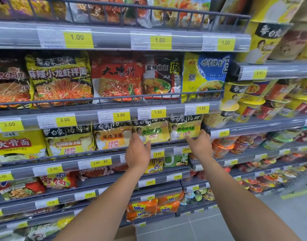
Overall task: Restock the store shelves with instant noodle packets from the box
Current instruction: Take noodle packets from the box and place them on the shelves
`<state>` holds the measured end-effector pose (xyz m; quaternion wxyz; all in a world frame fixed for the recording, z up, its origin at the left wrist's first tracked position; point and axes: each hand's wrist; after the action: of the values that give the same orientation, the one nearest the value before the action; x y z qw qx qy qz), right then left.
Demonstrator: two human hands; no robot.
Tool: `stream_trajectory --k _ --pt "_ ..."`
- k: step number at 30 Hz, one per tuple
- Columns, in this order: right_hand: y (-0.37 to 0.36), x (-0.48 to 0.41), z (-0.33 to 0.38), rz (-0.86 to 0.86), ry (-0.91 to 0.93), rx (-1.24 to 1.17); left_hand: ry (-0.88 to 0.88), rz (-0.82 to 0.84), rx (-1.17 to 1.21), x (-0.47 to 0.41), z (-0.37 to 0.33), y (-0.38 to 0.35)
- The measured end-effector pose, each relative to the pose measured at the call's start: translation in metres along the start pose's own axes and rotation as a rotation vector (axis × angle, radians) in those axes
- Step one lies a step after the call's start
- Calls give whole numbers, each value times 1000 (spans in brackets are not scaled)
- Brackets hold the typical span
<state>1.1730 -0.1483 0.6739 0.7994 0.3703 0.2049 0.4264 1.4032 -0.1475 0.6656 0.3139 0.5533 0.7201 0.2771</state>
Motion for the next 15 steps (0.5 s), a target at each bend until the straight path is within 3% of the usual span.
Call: stream_trajectory --k 15 --pt "-2 -17 2 -10 -70 -49 251 135 412 -27 -1 5"
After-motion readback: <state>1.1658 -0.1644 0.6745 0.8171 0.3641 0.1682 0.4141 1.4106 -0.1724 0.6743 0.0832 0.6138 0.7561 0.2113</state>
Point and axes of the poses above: each hand's wrist, its own x-axis away from the middle knuckle, its own y-axis out of the back of the hand, z = x × y, and after that the axes turned 1 degree about -y, right-handed
